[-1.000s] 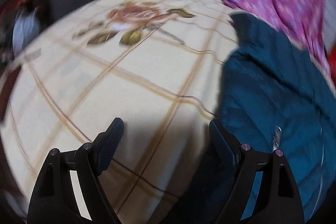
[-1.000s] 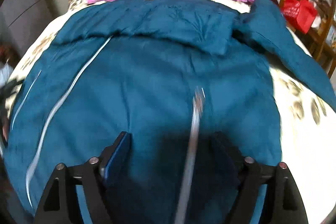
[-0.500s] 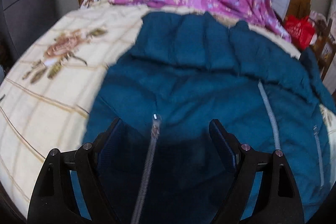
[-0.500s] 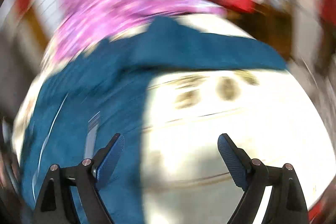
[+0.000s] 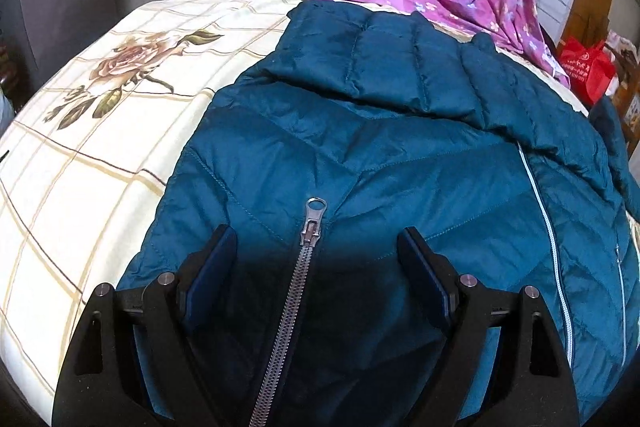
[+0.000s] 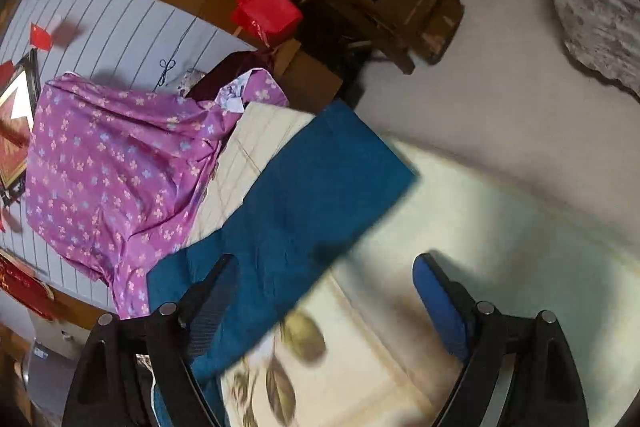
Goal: Fold large clothes
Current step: 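Move the right gripper over to the other sleeve, then close the right gripper on the sleeve and lift it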
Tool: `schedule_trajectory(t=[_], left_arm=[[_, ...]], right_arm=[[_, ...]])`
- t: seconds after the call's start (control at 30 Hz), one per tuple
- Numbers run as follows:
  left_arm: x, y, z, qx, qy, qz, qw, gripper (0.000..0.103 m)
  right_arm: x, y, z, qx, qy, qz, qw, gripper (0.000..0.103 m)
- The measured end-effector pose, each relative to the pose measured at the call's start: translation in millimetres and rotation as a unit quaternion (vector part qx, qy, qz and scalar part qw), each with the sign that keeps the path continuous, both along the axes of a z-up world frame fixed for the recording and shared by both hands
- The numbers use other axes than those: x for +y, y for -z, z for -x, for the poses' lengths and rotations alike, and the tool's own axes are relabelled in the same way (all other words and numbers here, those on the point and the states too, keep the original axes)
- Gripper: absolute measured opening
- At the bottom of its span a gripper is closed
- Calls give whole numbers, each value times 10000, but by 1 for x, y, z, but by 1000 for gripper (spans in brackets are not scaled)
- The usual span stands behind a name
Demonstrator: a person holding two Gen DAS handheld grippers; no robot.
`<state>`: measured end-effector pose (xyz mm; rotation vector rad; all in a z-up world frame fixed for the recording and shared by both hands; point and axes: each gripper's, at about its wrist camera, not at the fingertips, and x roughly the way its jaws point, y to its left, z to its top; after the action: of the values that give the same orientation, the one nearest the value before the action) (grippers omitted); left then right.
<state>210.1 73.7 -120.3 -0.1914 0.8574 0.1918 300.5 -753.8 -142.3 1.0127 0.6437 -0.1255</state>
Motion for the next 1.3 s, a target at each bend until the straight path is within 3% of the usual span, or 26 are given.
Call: schedule_trajectory(t=[0.07, 0.13, 0.27, 0.47, 0.5, 0.57, 0.6, 0.67, 0.77, 0.93, 1.13, 1.3], left_arm=[[0, 0, 0, -6, -24, -15, 10000, 83], [0, 0, 0, -9, -40, -17, 10000, 83], [0, 0, 0, -8, -45, -18, 10000, 83], [0, 0, 0, -9, -44, -17, 10000, 84], [0, 0, 0, -7, -44, -16, 10000, 83], [0, 0, 0, -5, -44, -23, 10000, 84], [0, -1, 0, -1, -44, -31, 10000, 83], [0, 0, 0, -1, -47, -27, 10000, 83], [0, 0, 0, 10, -44, -32, 10000, 84], [0, 1, -1, 32, -51, -28, 10000, 84], [-1, 3, -5, 109, -38, -50, 9999, 84], [-4, 5, -8, 220, -14, -125, 9997, 86]], right_arm=[[-4, 0, -14, -4, 11, 58, 10000, 90], [-3, -2, -24, -15, -25, 117, 9999, 100], [7, -4, -40, -127, -248, 275, 9992, 101], [20, -1, -44, -272, -179, 1015, 9943, 85], [20, -1, -45, -295, -143, 1082, 9936, 77], [18, 4, -49, -184, -28, 1073, 9941, 44], [17, 6, -50, -25, -2, 1080, 9941, 22], [23, 4, -50, 52, -48, 1262, 9920, 12], [45, -15, -40, -62, -85, 1922, 9813, 10], [83, -50, -15, -428, -306, 2378, 9699, 9], [174, -92, 22, -1273, -1216, 2264, 9580, 8], [293, -105, 49, -1862, -2191, 2013, 9364, 8]])
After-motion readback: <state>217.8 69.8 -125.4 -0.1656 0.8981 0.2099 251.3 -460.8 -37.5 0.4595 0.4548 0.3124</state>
